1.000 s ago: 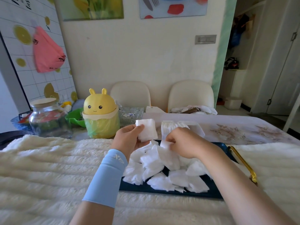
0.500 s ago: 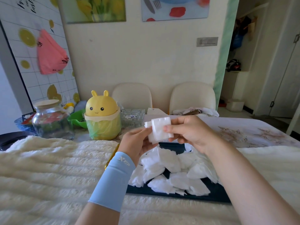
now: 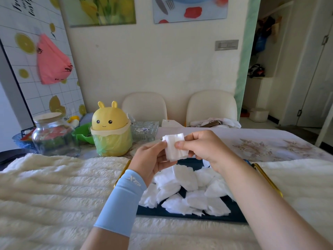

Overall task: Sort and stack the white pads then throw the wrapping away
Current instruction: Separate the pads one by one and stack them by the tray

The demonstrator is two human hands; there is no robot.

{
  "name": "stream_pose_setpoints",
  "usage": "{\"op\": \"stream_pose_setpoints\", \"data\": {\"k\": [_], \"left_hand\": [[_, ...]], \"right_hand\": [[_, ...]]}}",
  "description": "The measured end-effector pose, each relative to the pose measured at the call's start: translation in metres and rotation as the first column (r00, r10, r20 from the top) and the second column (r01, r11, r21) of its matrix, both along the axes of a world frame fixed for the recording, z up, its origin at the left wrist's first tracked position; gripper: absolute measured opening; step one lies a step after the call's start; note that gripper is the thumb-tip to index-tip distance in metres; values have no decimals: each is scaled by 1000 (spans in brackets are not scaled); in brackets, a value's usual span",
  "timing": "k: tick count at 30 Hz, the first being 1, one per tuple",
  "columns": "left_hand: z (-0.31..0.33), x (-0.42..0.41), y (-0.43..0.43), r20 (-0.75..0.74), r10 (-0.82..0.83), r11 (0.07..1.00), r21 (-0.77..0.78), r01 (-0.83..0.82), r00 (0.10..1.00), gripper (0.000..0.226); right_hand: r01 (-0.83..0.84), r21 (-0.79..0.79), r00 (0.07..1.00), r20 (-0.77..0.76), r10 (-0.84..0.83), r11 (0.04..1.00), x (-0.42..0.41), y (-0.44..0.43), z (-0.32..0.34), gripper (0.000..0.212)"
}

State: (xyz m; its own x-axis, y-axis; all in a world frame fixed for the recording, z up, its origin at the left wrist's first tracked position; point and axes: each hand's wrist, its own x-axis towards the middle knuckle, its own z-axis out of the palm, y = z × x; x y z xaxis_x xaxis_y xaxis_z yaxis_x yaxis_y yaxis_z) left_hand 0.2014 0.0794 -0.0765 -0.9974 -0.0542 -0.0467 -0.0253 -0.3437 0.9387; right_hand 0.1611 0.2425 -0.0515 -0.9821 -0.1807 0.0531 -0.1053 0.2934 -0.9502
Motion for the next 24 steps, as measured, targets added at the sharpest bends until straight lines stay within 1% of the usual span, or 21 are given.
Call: {"op": "stream_pose_setpoints", "data": {"k": [4,6,7,8,9,10,11,12,13,14,15,16,17,18,20,22,24], "left_hand": [[1,0,0,-8,-39,999,-32,39,999,35],[0,2,-2,-18,-69,990,-126,66,997,45],[-1,2,-2,-18,-68,982,-177,63,998,43],[-2,1,-3,-17,-45,975,-221,40,999,33],[-4,1,-4,-12,1,971,-239,-4,1000,19],[-5,0,-6,-5,68,970,-235,-67,998,11],[-6,-2,-9,8,138,968,-213,-133,990,9],[-7,-4,-13,20,199,963,-189,-192,980,8],[-8,-6,-17,28,247,955,-178,-238,969,7],[-9,-7,-20,35,277,948,-172,-267,960,6],[-10,-8,-22,42,293,945,-164,-282,955,4],[-10,-9,-23,49,301,944,-157,-290,952,3],[-10,-9,-23,57,305,944,-150,-294,951,3],[-9,-8,-22,66,305,946,-134,-294,950,2],[-7,-7,-20,86,292,955,-77,-286,953,8],[-6,-7,-18,109,272,962,-24,-271,956,20],[-6,-7,-18,117,272,962,-9,-273,955,22]], "right_hand": [[-5,-12,999,35,5,1000,-2,-2,-4,21],[-20,-9,999,50,21,1000,-3,-4,-8,24],[-16,-6,999,46,16,1000,-4,-5,-9,26],[1,6,1000,23,-1,1000,-5,-5,-11,27],[32,45,999,-24,-31,998,-6,-5,-12,28],[68,118,993,-104,-56,991,-6,-3,-14,27],[102,226,978,-201,-57,969,-7,-1,-15,25],[112,348,959,-282,-10,931,-6,1,-15,22],[78,463,945,-316,82,883,-6,3,-16,22],[0,557,938,-287,193,831,-6,4,-17,26],[-100,624,934,-210,289,775,-5,4,-19,34],[-187,672,929,-117,352,716,-5,3,-21,42],[-239,704,924,-48,380,669,-4,2,-23,49],[-254,721,924,-15,381,645,-3,0,-24,52],[-223,721,932,-40,360,656,-5,0,-26,48],[-184,711,930,-97,354,679,-7,1,-27,31],[-179,674,928,-126,350,716,-10,4,-25,18]]}}
